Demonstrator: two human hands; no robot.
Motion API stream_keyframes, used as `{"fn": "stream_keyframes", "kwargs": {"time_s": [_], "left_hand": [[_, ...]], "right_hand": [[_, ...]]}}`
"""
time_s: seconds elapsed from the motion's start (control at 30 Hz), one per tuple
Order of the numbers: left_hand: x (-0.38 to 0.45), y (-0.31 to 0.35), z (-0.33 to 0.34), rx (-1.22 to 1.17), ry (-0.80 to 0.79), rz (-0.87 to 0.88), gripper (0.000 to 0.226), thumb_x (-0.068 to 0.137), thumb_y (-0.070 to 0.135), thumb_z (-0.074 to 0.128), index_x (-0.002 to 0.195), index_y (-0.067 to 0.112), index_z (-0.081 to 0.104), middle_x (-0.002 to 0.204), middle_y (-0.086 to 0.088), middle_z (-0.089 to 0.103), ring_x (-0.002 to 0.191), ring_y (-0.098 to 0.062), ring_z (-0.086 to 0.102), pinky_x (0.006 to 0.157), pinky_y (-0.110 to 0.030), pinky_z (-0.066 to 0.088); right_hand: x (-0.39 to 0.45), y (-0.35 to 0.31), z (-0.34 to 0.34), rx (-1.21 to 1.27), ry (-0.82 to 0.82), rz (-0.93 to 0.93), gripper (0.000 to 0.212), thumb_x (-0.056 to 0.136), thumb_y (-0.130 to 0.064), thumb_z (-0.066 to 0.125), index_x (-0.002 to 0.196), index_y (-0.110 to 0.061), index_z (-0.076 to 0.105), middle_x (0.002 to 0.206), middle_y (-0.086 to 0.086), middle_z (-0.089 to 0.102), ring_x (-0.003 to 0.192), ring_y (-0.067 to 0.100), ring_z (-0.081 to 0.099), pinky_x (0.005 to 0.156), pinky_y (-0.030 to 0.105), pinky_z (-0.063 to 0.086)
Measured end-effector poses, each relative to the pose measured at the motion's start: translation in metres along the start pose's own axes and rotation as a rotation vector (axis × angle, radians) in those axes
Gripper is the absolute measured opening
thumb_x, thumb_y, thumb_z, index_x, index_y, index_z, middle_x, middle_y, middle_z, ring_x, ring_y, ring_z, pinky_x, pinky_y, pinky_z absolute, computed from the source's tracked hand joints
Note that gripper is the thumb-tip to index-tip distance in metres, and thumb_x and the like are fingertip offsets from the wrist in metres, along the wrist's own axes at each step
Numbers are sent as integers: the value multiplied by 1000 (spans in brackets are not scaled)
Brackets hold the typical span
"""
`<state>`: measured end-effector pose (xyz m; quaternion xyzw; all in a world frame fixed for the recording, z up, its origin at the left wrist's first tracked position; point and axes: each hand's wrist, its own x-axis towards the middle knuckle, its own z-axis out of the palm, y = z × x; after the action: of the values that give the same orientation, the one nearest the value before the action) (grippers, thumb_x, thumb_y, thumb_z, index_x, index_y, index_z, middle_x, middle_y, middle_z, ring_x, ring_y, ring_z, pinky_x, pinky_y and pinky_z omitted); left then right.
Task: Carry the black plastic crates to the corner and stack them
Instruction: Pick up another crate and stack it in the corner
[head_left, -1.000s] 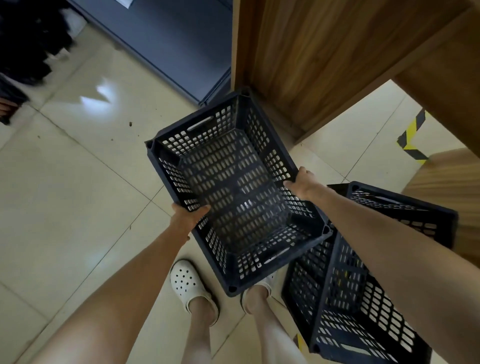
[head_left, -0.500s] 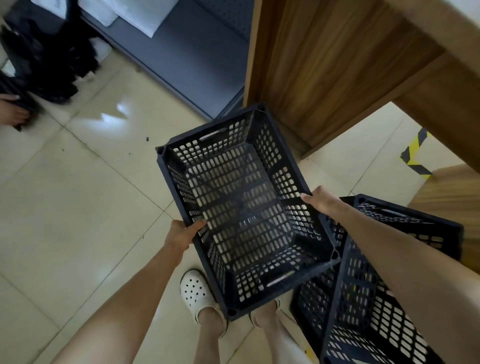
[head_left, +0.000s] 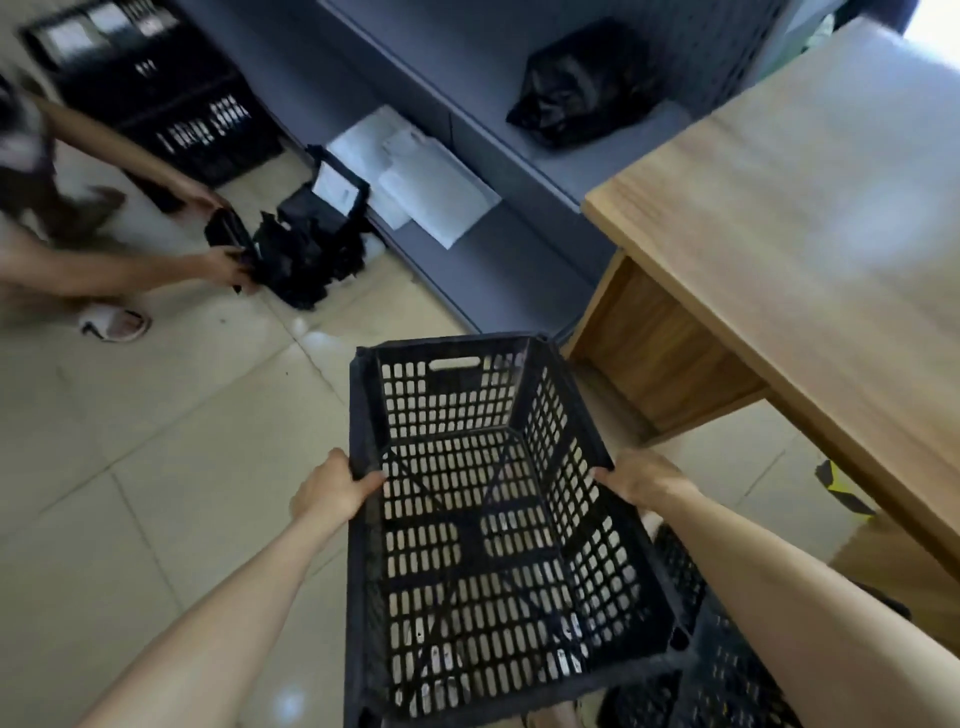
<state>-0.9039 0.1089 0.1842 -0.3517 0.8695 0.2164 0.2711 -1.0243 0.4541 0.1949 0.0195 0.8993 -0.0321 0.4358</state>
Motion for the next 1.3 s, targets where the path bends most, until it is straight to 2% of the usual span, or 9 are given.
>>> {"fn": "stream_keyframes", "kwargs": {"time_s": [0.2,0.43,0.6,0.7,0.77,0.87,0.97,1.13,1.3], "left_hand": [[-59,-72,-85,-61,94,-59,55,87,56,58,121,13,48,118,-9,64,104,-29,63,82,-38,53],[-112,-144,-185,-283,166,-76,56,88,48,61,129,12,48,125,-8,63,109,-27,62,91,-42,53],[-129,-195,-228,-471,241,-129,38,88,30,67,118,10,54,117,-7,65,103,-26,63,93,-43,52],[-157,-206,-250,-466,290,-203,26,93,23,61,113,9,53,105,-1,59,97,-22,59,80,-30,46],[-166,-217,-254,-447,329,-248,22,94,23,59,111,9,57,103,-2,61,88,-17,55,73,-27,42],[-183,-233,-254,-434,397,-346,25,93,28,58,112,12,56,107,-3,63,88,-18,56,79,-31,48],[-205,-245,-246,-447,406,-481,29,92,35,57,114,17,50,104,-1,61,93,-19,60,80,-34,51],[-253,-252,-237,-544,503,-698,22,92,35,57,108,21,53,100,3,63,88,-15,61,75,-31,53],[-322,-254,-214,-651,584,-935,24,89,34,59,106,17,59,100,0,61,99,-23,63,83,-34,50]], "right_hand": [[-89,-82,-49,-154,85,-136,45,96,-50,43,116,-15,65,94,2,62,84,21,60,77,30,49],[-183,-190,-113,-314,170,-331,45,98,-47,41,125,-17,59,122,7,63,110,26,61,86,34,47],[-215,-265,-131,-435,208,-403,43,96,-44,39,118,-12,58,102,7,72,86,22,70,71,32,46],[-225,-303,-133,-485,213,-486,42,99,-43,38,119,-12,57,101,6,70,88,22,69,75,33,43],[-227,-326,-133,-506,186,-530,40,99,-42,37,117,-12,57,94,5,69,81,20,69,78,33,42],[-217,-360,-128,-584,158,-619,40,98,-42,37,118,-13,57,106,7,71,88,21,68,79,32,46],[-196,-395,-119,-641,100,-719,39,97,-45,37,117,-19,57,102,2,72,75,15,68,76,29,49],[-191,-463,-97,-706,0,-908,38,99,-43,43,115,-14,61,105,5,71,93,19,69,90,32,51],[-237,-507,-67,-918,-22,-1110,39,99,-46,42,113,-15,59,81,-3,62,67,9,64,76,29,51]]}}
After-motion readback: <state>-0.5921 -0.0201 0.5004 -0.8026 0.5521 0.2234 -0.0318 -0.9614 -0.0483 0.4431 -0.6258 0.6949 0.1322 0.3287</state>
